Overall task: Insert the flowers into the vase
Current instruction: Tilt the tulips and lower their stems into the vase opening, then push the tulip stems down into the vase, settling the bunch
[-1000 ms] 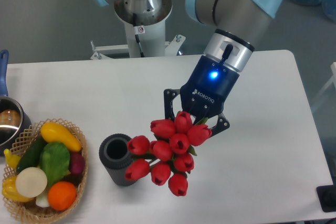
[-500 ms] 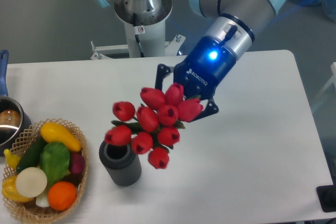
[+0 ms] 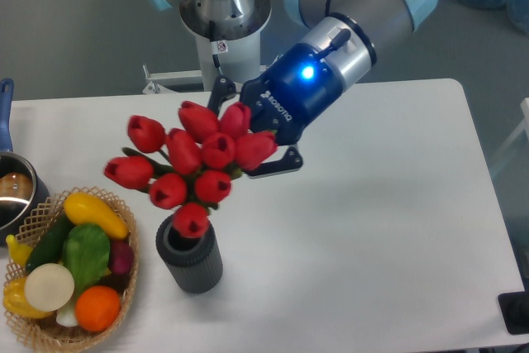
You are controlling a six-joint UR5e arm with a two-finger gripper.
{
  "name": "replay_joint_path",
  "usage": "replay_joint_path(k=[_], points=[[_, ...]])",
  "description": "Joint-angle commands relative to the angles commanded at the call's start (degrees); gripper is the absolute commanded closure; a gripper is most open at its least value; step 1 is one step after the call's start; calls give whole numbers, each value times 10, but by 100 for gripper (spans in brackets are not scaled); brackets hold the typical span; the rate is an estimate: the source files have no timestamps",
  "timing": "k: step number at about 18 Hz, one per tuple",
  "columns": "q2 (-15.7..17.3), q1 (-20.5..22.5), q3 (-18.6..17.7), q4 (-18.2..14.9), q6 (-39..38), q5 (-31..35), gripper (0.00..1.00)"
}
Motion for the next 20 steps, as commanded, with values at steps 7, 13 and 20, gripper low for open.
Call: replay_joint_path(k=[7, 13, 20], points=[[-7, -1, -29, 0, 31, 1, 98], [-19, 0, -29, 1, 45, 2, 97], [-32, -1, -40, 4, 53, 11, 95]])
